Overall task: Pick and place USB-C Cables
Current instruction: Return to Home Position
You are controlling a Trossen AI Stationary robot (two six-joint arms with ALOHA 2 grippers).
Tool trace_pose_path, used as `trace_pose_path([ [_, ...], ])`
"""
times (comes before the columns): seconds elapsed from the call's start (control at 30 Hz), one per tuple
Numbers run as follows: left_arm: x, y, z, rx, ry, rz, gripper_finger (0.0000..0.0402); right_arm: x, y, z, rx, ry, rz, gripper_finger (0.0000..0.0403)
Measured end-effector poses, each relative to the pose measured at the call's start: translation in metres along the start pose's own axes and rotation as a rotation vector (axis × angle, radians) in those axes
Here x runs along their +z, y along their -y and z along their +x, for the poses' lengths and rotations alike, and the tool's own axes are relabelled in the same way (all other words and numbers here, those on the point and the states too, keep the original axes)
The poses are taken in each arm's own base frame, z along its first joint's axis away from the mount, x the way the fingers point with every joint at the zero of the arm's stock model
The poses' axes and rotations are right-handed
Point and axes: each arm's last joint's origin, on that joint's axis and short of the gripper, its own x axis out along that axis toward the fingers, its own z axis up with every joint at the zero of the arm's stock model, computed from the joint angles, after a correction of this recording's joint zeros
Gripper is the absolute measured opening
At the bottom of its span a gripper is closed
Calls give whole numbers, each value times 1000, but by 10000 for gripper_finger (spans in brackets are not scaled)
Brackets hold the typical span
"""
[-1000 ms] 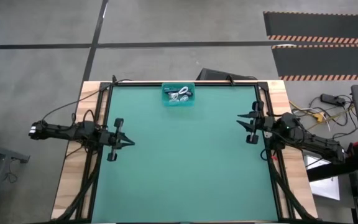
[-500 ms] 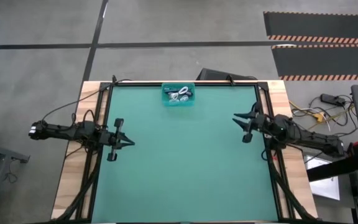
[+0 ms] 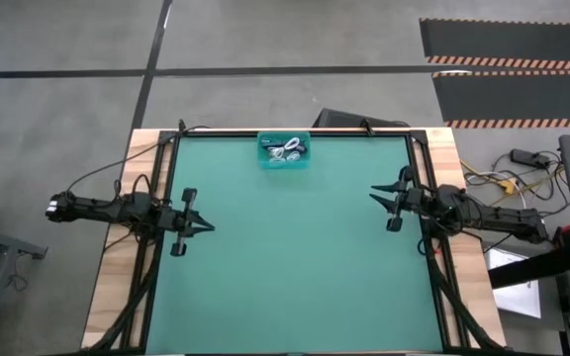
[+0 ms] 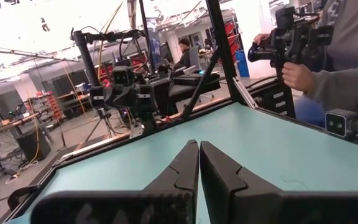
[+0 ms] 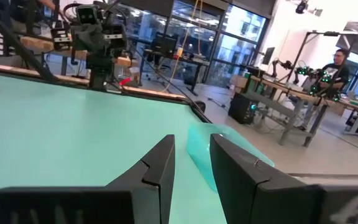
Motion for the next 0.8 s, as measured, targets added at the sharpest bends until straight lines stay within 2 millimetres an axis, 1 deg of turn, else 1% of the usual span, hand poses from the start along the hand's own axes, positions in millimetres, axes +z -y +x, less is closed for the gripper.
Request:
trace_pose_path([
  [0.57,0,0,0,-2,-5,-1,0,-1,6,0,-65,-15,3,93],
  [0.8,-1,0,0,-2,-7,-1,0,-3,6,2,-60,-33,1,93],
])
